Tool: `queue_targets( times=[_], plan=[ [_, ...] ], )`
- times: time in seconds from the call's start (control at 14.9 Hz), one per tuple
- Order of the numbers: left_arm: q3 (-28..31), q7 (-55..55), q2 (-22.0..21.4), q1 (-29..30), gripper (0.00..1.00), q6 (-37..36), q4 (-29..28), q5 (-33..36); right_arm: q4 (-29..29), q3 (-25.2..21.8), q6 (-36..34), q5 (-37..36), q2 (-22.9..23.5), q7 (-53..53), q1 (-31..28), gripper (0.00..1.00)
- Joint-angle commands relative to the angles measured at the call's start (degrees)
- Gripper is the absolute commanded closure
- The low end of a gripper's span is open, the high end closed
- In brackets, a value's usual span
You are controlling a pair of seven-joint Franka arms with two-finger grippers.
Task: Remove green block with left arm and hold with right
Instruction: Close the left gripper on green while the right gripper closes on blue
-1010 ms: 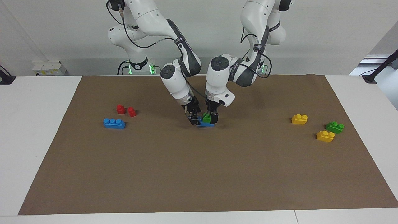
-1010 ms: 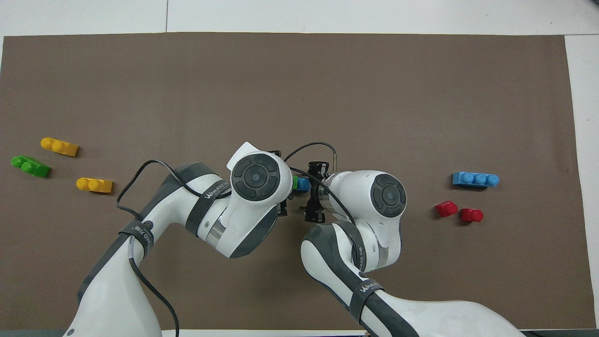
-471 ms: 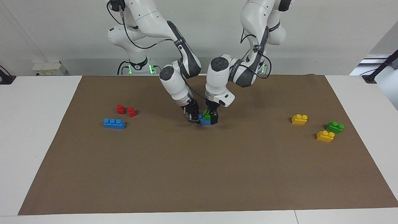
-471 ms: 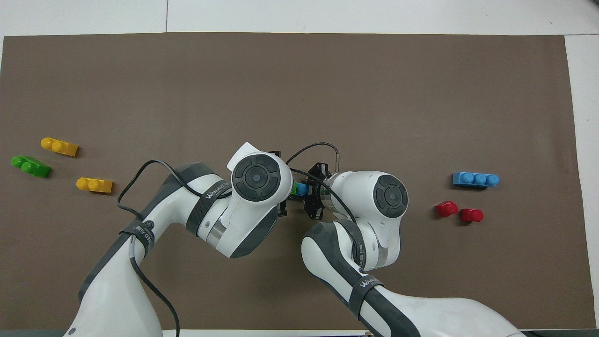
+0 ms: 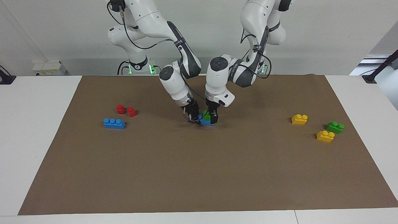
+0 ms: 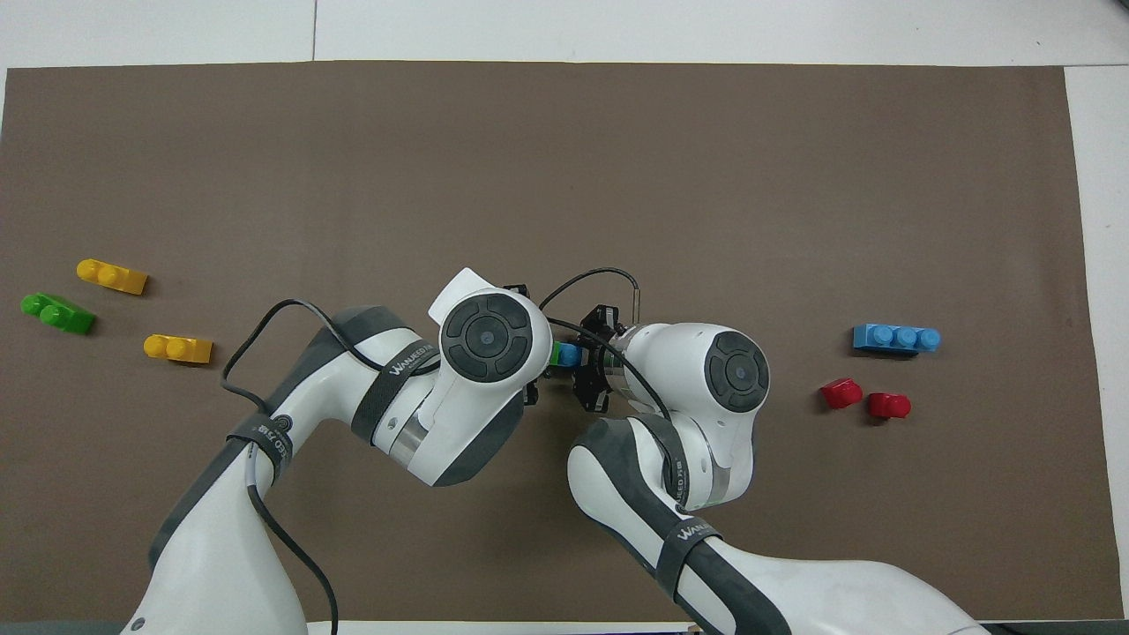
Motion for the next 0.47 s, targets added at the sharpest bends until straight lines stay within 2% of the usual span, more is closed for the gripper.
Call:
queue_targets(
  times=[0.0,0.4],
  plan=[
    [0.8,0.7,-0.3,-1.0,1.00,1.3,-1.1,1.6,-0.7,0.1,1.6,1.9,0.1,-2.2,0.2,1.00],
    [0.7,3.4,-0.9,-0.8,1.00,0.9,-0.7,1.5,-0.6,0.1,1.6,1.9,0.1,-2.7,0.1,1.00]
  ],
)
